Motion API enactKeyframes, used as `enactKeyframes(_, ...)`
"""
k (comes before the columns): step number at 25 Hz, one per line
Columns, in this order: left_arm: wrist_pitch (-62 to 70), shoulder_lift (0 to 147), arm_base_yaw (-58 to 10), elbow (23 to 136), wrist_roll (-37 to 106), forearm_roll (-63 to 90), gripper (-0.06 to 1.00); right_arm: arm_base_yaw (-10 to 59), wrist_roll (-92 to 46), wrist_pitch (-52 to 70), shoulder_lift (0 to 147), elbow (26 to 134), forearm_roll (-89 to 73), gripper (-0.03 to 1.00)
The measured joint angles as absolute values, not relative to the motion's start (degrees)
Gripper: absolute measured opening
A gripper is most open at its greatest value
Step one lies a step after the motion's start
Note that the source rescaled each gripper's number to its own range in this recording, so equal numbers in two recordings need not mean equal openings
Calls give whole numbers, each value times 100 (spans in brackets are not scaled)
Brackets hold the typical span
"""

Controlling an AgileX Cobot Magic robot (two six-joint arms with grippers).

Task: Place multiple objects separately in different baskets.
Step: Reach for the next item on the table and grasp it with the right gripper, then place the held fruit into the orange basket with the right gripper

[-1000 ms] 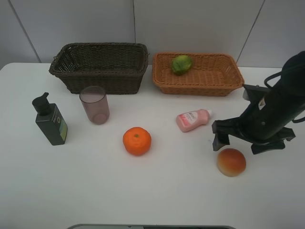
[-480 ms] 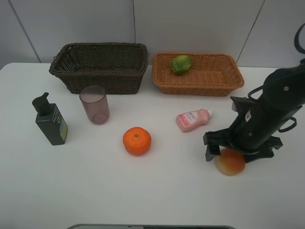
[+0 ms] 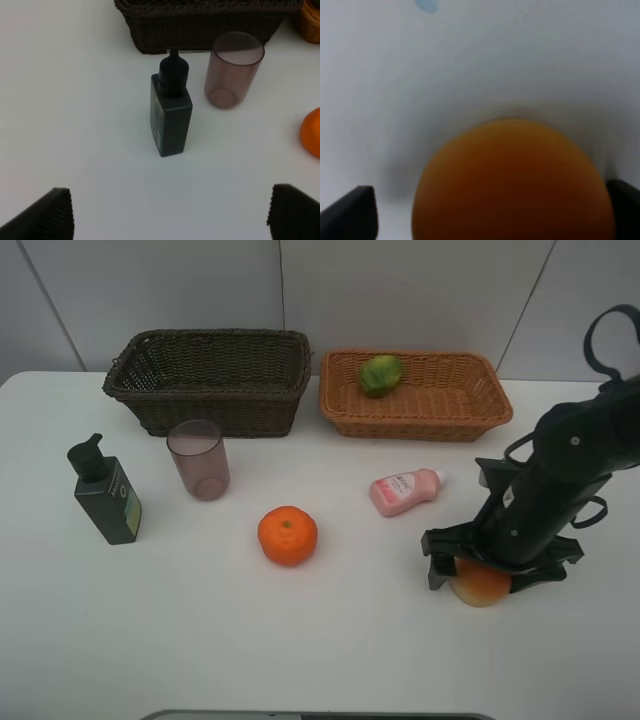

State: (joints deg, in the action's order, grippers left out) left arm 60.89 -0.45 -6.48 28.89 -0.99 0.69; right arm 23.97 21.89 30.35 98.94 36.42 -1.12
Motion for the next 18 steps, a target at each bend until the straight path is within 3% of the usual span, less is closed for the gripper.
enactKeyframes(2,6089,-45,-648,2889,-99,69,99,2397,2189,3028,9905,3642,-107,98)
enactKeyframes(4,6089,-45,-648,2889,-99,69,99,2397,2189,3015,9905,3642,-101,85)
enactKeyframes(8,6089,-45,-648,2889,-99,69,99,2397,2189,2988,9916,3642,-101,25)
enactKeyframes(18,6089,-45,-648,2889,-99,69,99,2397,2189,2988,9916,3642,-101,25)
